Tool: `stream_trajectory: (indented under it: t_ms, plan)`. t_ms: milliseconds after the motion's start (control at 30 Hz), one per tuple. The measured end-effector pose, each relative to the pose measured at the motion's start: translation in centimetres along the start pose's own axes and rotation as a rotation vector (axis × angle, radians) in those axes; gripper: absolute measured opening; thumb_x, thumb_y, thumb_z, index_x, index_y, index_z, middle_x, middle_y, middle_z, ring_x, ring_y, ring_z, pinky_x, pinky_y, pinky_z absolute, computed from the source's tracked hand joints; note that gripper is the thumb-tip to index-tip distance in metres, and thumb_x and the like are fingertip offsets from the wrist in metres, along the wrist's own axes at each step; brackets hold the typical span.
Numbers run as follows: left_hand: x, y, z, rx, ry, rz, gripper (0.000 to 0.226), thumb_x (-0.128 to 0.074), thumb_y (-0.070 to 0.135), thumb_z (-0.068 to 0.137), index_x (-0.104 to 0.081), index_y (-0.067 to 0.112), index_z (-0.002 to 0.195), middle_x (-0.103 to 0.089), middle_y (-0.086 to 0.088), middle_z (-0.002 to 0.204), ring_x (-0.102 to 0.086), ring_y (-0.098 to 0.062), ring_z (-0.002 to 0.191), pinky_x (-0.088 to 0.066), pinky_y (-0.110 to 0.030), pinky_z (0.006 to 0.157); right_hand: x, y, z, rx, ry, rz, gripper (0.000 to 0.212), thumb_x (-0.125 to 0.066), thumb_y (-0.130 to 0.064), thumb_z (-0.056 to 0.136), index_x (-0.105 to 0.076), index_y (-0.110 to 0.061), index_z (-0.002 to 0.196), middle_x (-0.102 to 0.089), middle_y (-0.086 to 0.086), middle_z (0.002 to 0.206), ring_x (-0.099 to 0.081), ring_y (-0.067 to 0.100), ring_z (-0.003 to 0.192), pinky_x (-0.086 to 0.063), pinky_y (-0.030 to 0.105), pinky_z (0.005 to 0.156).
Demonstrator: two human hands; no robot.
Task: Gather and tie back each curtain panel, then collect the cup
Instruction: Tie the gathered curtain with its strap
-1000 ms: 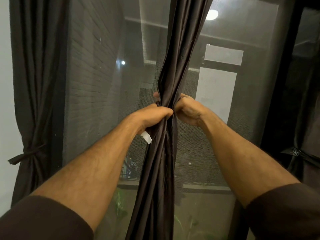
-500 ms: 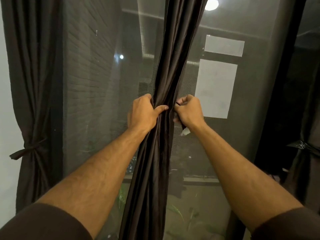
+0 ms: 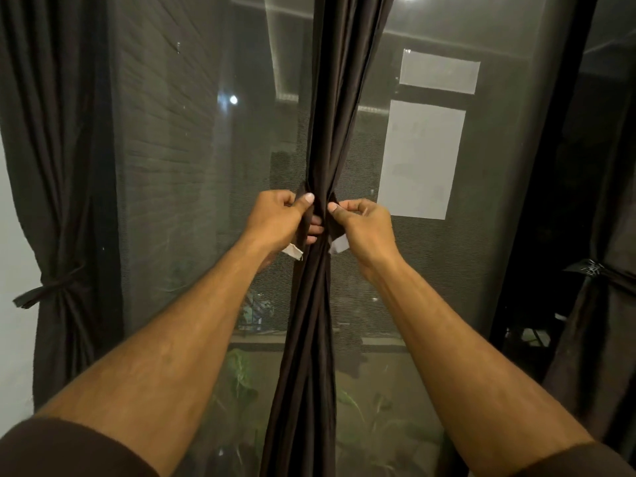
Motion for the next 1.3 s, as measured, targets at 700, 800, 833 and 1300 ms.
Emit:
stream_trajectory:
  t_ms: [700,800,833,1300]
  plan:
    - [-2.0,1.1,-1.0,0.017,-0.270,0.222,0.037,-0.045,-0.019,0.089,-0.074,0.001,0.098,-0.074,-0.017,0.100,-0.071,-0.023,0.096,-0.059,-0.041,0.091,-0.9,-0.7,-0.7,-0.185,-0.186,-0.012,0.032,-0.070,-0.029,0.098,-0.073,0.001,0.109,-0.078,0.015,0.095,-0.077,0.021,0.079,-0.060,0.034,0.066]
    - [-2.3,1.1,-1.2,-0.045,-0.259,0.236,0.032,-0.061,-0.016,0.091,-0.076,0.011,0.101,-0.077,-0.005,0.098,-0.076,-0.012,0.089,-0.063,-0.032,0.083,-1.0,-1.1,-0.7,-0.146,-0.172,-0.024,0.030,-0.077,-0.025,0.093,-0.072,0.002,0.106,-0.075,0.010,0.082,-0.076,0.017,0.069,-0.061,0.031,0.061]
    - [-2.2,1.1,-1.0,-0.057,-0.235,0.216,0.031,-0.064,-0.014,0.091,-0.076,0.011,0.103,-0.076,-0.004,0.098,-0.076,-0.011,0.086,-0.064,-0.030,0.079,-1.0,-1.2,-0.6,-0.142,-0.159,-0.027,0.029,-0.076,-0.021,0.094,-0.070,0.004,0.107,-0.074,0.009,0.078,-0.076,0.017,0.066,-0.060,0.031,0.059]
    - [-0.1,-0.3,-0.7,0.124,-0.061,-0.237,0.006,-0.070,-0.009,0.088,-0.072,-0.003,0.088,-0.075,-0.019,0.083,-0.075,-0.025,0.073,-0.063,-0.030,0.061,-1.1,-2.5,-0.8,-0.144,-0.132,-0.001,0.013,-0.060,-0.009,0.097,-0.071,-0.001,0.098,-0.072,0.013,0.080,-0.073,0.025,0.069,-0.064,0.042,0.062]
Point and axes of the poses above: each hand's wrist, its own z-axis towards the middle knuckle, its own x-axis out of the back of the hand, y = z × x, the point moved 8 cm from there along z, towards the middle knuckle
